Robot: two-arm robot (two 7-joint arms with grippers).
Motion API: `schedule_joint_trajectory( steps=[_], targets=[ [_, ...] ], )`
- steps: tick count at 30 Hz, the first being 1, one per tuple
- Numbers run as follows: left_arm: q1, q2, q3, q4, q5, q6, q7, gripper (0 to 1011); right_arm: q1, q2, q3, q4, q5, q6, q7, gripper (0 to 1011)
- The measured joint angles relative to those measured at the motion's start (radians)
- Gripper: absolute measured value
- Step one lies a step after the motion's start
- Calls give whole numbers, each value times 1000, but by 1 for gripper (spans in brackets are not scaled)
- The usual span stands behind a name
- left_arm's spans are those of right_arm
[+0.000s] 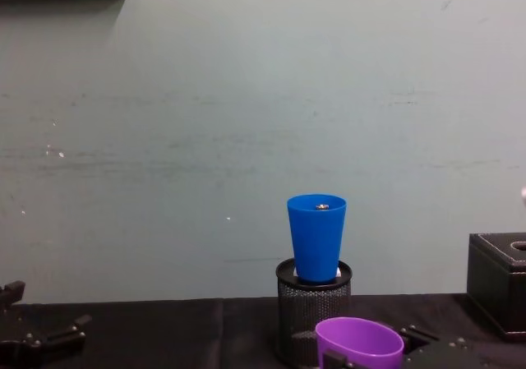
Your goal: Pick up one cup with a gripper and tap it against the other cup.
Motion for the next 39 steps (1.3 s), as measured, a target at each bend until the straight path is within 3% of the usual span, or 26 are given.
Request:
schedule_joint_trajectory(
  steps=[29,39],
  targets=[
    [0,0,0,0,0,0,0,1000,-24,-21,29,-1,-42,-2,-18,735],
    [0,0,0,0,0,0,0,1000,-16,-36,34,35,-57,-2,-27,734]
  ],
)
